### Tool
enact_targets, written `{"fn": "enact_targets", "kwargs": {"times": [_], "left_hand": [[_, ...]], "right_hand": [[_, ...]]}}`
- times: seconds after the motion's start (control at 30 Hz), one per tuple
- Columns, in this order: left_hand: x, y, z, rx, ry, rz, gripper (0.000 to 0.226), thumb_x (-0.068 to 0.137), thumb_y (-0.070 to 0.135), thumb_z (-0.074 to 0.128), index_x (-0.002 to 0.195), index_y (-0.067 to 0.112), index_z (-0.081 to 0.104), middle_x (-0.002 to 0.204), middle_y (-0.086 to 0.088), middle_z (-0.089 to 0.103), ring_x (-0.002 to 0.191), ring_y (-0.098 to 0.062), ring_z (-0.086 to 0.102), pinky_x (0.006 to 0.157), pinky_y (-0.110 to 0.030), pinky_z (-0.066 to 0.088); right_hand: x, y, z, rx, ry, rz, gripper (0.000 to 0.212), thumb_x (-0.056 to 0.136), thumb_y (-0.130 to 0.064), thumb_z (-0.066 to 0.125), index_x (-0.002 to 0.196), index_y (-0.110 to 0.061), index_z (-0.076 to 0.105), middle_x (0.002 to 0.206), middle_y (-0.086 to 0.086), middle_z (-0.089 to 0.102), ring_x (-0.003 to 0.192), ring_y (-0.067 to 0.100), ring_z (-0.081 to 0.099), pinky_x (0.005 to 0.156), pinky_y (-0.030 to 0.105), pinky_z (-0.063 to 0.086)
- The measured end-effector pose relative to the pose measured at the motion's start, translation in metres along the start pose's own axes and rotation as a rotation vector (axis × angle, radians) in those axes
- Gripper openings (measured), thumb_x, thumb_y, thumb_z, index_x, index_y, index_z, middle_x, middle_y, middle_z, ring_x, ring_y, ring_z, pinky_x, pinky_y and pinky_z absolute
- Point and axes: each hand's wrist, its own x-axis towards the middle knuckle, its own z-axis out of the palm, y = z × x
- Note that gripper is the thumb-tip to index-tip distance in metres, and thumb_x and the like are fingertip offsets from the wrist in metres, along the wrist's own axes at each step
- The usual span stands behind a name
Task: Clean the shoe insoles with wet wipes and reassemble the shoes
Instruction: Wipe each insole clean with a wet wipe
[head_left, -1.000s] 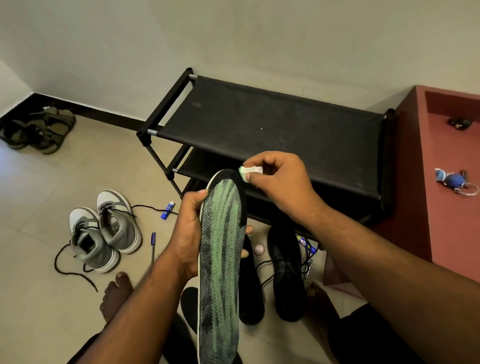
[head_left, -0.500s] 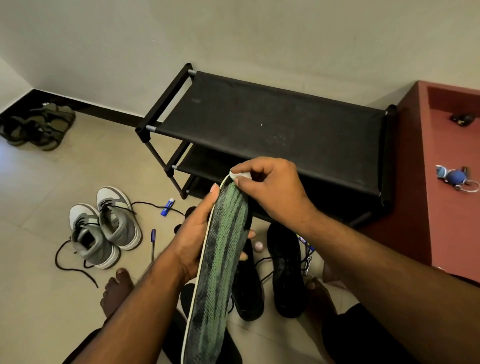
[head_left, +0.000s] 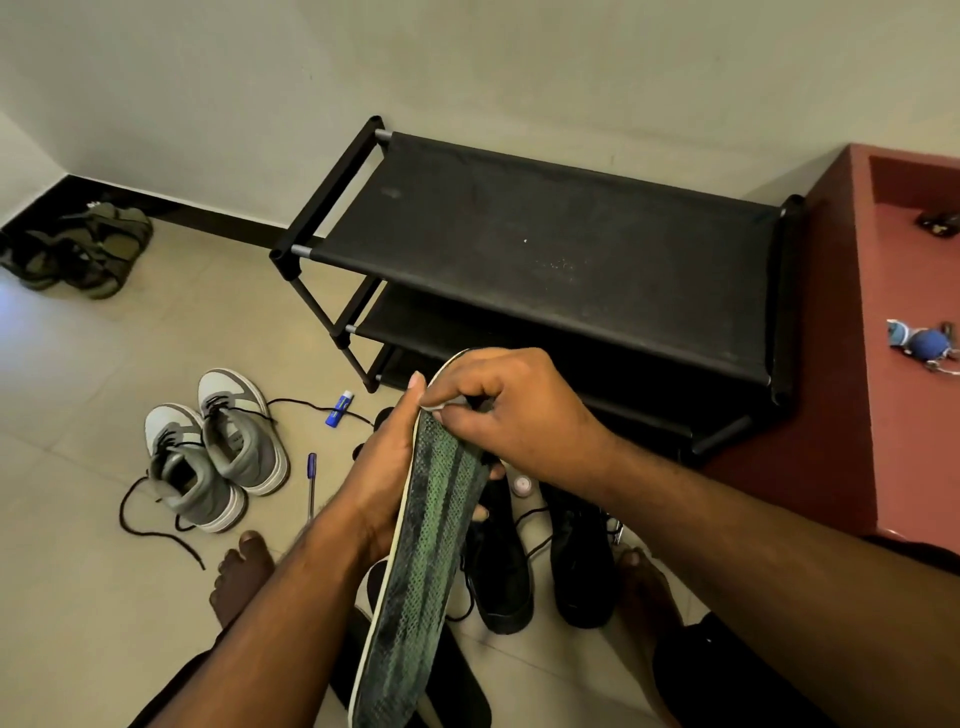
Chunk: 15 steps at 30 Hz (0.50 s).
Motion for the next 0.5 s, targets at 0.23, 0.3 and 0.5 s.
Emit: {"fn": "enact_targets", "kwargs": {"times": [0.23,0.3,0.5], "left_hand": [[0.000,0.003,-0.005,-0.066,-0.020,-0.045,0.067,0.090,0.064,0.042,0.090,0.008,0.079,0.083,-0.025,0.069,0.069,-0.034,0.065,0.061,-0.043,0.056],[-0.002,0.004,-0.005,-0.085,-0.027,-0.054,0.064,0.088,0.062,0.044,0.098,0.007,0.076,0.085,-0.024,0.071,0.070,-0.033,0.066,0.060,-0.041,0.057],[-0.004,0.007,0.000,-0.036,0.008,-0.025,0.064,0.094,0.062,0.039,0.122,0.011,0.065,0.108,-0.024,0.070,0.090,-0.040,0.071,0.062,-0.047,0.058]], "right_hand": [[-0.006,-0.004,0.004,0.042,-0.146,-0.026,0.017,0.078,0.000,0.072,0.093,-0.008,0.077,0.088,0.002,0.074,0.083,0.009,0.068,0.078,0.029,0.055],[-0.005,-0.005,0.001,0.129,-0.223,0.053,0.017,0.078,-0.001,0.073,0.094,-0.007,0.076,0.089,0.004,0.074,0.084,0.014,0.069,0.079,0.034,0.056],[0.013,0.008,-0.025,0.296,0.117,0.285,0.014,0.078,-0.002,0.076,0.090,-0.010,0.076,0.089,0.002,0.073,0.084,0.015,0.069,0.077,0.027,0.055]]}}
